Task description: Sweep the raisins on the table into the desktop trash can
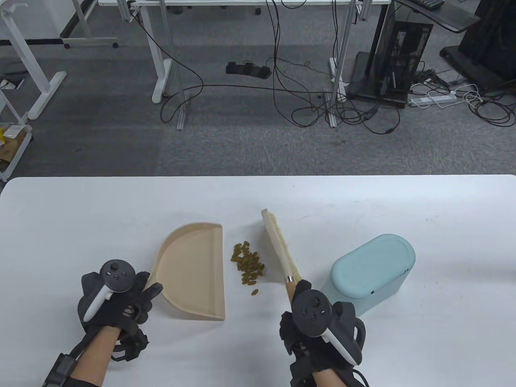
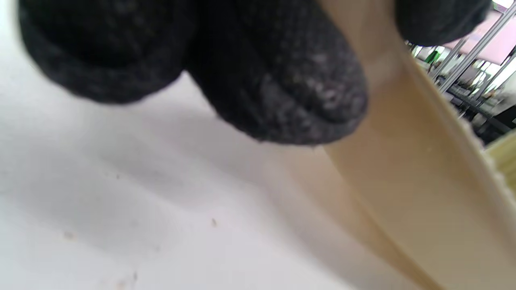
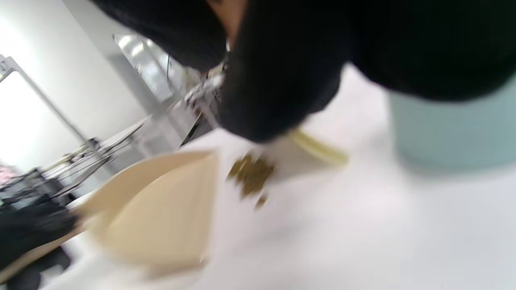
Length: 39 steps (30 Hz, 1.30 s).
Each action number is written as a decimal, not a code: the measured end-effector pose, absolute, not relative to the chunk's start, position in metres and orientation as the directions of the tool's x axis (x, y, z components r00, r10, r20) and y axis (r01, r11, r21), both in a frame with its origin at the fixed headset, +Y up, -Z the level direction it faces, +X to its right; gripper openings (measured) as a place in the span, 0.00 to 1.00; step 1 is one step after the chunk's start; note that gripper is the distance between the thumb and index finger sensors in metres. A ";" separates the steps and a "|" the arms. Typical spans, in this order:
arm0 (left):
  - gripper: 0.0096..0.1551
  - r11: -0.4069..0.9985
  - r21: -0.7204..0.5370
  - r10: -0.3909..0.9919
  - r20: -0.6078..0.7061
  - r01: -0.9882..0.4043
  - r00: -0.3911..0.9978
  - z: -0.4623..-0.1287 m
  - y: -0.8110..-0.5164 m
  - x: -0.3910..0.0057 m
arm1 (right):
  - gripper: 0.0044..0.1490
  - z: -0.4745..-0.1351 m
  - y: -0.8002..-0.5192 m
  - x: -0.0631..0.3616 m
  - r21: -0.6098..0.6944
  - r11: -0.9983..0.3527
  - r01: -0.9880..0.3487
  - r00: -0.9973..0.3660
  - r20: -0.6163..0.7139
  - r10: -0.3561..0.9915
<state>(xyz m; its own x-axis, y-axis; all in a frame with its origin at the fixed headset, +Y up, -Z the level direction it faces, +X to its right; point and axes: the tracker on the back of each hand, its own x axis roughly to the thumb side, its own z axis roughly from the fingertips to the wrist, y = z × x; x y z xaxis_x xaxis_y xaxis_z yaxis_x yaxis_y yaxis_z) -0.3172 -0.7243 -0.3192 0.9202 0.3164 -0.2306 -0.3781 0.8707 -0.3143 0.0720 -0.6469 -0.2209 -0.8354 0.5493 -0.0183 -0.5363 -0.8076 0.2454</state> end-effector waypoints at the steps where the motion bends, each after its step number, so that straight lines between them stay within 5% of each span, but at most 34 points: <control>1: 0.39 0.879 -0.313 0.291 -0.247 -0.360 0.924 -0.319 -0.725 -0.309 | 0.50 -0.218 -0.657 0.066 0.325 -0.692 -0.645 -0.745 -0.062 0.665; 7: 0.40 0.895 -0.328 0.210 -0.286 -0.301 0.935 -0.319 -0.734 -0.296 | 0.50 -0.214 -0.685 0.041 0.434 -0.228 -0.871 -0.326 -0.166 0.931; 9: 0.40 0.890 -0.324 0.234 -0.283 -0.322 0.930 -0.319 -0.739 -0.299 | 0.49 -0.217 -0.683 0.041 0.374 -0.207 -0.904 -0.277 -0.143 0.950; 13: 0.40 0.875 -0.330 0.262 -0.293 -0.355 0.919 -0.317 -0.748 -0.304 | 0.48 -0.222 -0.672 0.044 0.315 -0.315 -0.895 -0.332 -0.002 0.943; 17: 0.41 0.860 -0.334 0.291 -0.299 -0.385 0.909 -0.316 -0.755 -0.308 | 0.47 -0.227 -0.659 0.051 0.088 -0.509 -0.856 -0.490 0.173 0.854; 20: 0.41 0.853 -0.339 0.301 -0.300 -0.396 0.905 -0.315 -0.760 -0.310 | 0.47 -0.234 -0.658 0.058 -0.156 -0.759 -0.632 -0.766 0.278 0.580; 24: 0.41 0.845 -0.343 0.316 -0.299 -0.411 0.900 -0.315 -0.764 -0.312 | 0.45 -0.244 -0.673 0.059 -0.302 -0.915 -0.268 -0.951 0.235 0.200; 28: 0.41 0.849 -0.342 0.308 -0.297 -0.402 0.904 -0.313 -0.765 -0.312 | 0.45 -0.260 -0.702 0.058 -0.311 -0.950 0.040 -0.987 0.136 -0.087; 32: 0.41 0.846 -0.338 0.319 -0.298 -0.412 0.900 -0.312 -0.766 -0.313 | 0.44 -0.269 -0.725 0.060 -0.247 -0.960 0.135 -0.980 0.112 -0.167; 35: 0.41 0.849 -0.342 0.311 -0.294 -0.403 0.904 -0.313 -0.766 -0.313 | 0.43 -0.269 -0.733 0.056 -0.207 -0.972 0.111 -0.981 0.135 -0.141; 39: 0.41 0.848 -0.332 0.326 -0.288 -0.413 0.900 -0.312 -0.767 -0.314 | 0.47 -0.271 -0.742 0.046 0.055 -0.998 0.024 -0.992 0.122 -0.017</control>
